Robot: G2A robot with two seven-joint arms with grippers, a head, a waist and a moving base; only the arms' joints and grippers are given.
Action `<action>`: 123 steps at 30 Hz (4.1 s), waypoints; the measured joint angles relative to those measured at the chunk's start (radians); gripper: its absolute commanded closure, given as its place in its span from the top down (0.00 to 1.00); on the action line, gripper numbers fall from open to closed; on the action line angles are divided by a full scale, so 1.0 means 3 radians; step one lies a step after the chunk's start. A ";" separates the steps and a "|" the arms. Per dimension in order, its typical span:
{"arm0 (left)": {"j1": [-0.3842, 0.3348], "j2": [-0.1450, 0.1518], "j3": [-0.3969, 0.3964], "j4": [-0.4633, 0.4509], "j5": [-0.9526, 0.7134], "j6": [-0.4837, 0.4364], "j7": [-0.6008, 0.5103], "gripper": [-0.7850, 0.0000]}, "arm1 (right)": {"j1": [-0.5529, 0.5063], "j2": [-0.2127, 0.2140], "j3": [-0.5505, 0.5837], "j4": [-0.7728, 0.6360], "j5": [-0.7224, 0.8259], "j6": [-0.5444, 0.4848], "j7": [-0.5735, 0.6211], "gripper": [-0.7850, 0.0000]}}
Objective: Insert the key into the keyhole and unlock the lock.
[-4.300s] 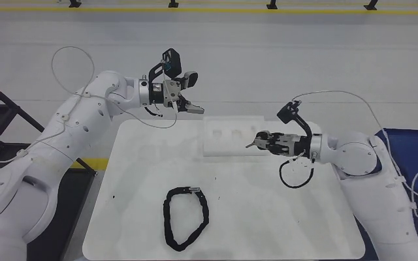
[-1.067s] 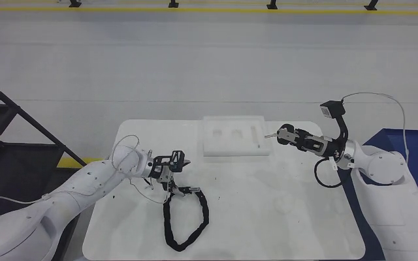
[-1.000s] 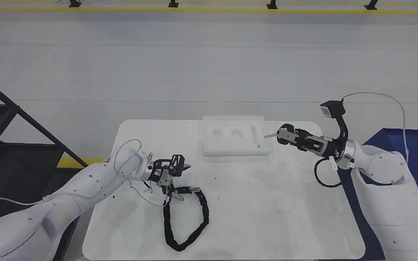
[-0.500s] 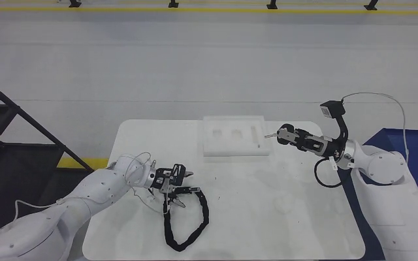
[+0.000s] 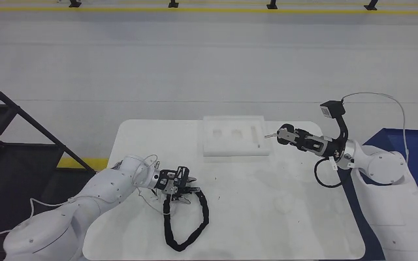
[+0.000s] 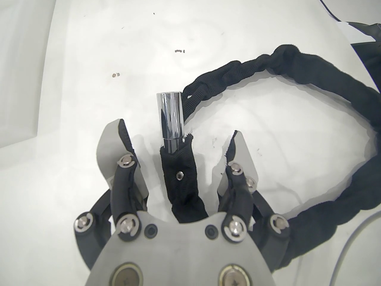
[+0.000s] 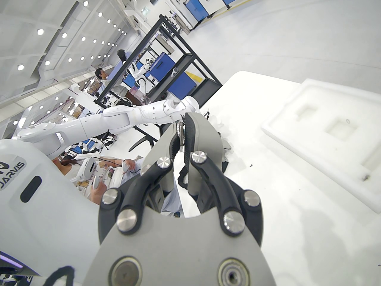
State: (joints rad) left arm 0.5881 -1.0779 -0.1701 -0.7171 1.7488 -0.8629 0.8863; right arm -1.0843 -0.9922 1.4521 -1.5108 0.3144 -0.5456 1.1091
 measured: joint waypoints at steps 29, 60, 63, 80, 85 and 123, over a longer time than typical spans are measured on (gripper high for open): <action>-0.0339 0.0456 -0.0301 -0.1349 -0.0835 -0.0248 -0.0012 0.00 | -0.0056 -0.0001 -0.0044 -0.0060 0.0199 0.0222 0.0046 0.00; -0.0106 0.0294 -0.0668 -0.1595 -0.1598 0.0150 -0.0043 0.00 | -0.0339 0.0059 -0.0002 -0.0780 0.0163 0.0775 0.0080 0.00; -0.0029 0.0288 -0.0696 -0.1654 -0.1673 0.0209 -0.0117 0.00 | -0.0385 0.0074 0.0030 -0.0908 -0.0089 0.0929 -0.0049 0.00; 0.0084 -0.0061 -0.0714 -0.1481 -0.1393 0.0669 0.0148 0.00 | -0.0727 0.0180 0.0172 -0.2465 -0.1689 0.2401 -0.0173 0.00; 0.0075 -0.0170 -0.0703 -0.1335 -0.1303 0.0700 0.0229 0.00 | -0.0691 0.0179 0.0003 -0.2511 -0.1884 0.2484 -0.0254 0.00; 0.0179 -0.0479 -0.0984 -0.0901 -0.1005 0.0498 0.0415 0.00 | -0.0464 0.0161 -0.0414 -0.2631 -0.2646 0.2962 -0.0340 0.00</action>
State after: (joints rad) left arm 0.6418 -1.2217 -0.4653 -0.9874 1.4474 -0.7135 1.0109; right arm -1.2236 -0.9438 1.3278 -2.3000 -0.4795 0.3431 1.0072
